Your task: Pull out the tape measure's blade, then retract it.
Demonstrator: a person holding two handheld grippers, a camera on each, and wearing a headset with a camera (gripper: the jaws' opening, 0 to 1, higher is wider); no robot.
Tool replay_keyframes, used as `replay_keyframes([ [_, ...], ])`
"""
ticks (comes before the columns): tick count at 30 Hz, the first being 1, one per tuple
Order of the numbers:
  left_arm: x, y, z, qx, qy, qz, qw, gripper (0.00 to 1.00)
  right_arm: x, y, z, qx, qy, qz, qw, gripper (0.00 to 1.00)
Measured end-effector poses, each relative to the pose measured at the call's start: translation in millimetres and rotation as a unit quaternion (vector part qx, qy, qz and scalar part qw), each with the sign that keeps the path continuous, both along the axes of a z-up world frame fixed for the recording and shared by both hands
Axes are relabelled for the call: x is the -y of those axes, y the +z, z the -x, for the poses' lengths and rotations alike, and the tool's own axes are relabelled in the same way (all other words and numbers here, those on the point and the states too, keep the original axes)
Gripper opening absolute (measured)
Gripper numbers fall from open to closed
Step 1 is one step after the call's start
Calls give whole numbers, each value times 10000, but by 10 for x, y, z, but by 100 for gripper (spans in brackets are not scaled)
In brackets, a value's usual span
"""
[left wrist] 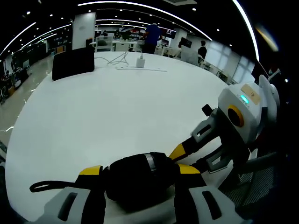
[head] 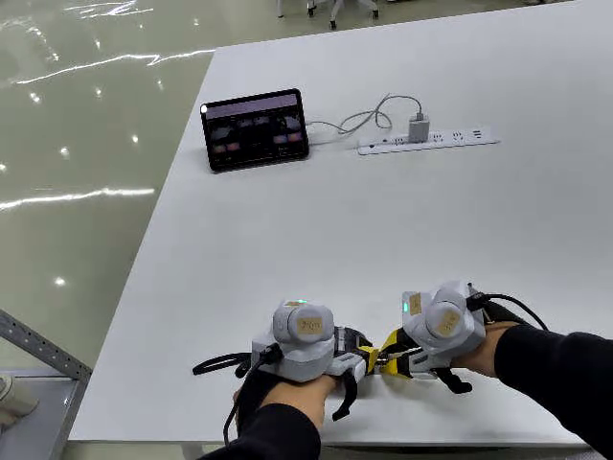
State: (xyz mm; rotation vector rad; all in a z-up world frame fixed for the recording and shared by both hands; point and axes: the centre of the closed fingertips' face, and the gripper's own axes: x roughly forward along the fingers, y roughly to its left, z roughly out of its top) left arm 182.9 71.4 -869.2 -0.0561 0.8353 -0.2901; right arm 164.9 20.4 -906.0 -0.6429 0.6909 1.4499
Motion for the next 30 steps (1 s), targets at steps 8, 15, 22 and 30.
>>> replay_keyframes([
  [8, 2, 7, 8, -3, -13, 30, 10000, 54, -25, -2, 4, -1, 48, -16, 10000, 10],
  [15, -1, 3, 5, -5, -7, 50, 10000, 54, -92, -2, 10, -9, 73, -42, 10000, 10],
  [22, 0, 8, 5, 9, 3, 49, 10000, 55, -83, -5, 7, -19, 111, -8, 9999, 10],
  [30, -1, 1, 4, 5, 0, 48, 10000, 55, -81, -2, 15, -22, 91, -5, 10000, 10],
])
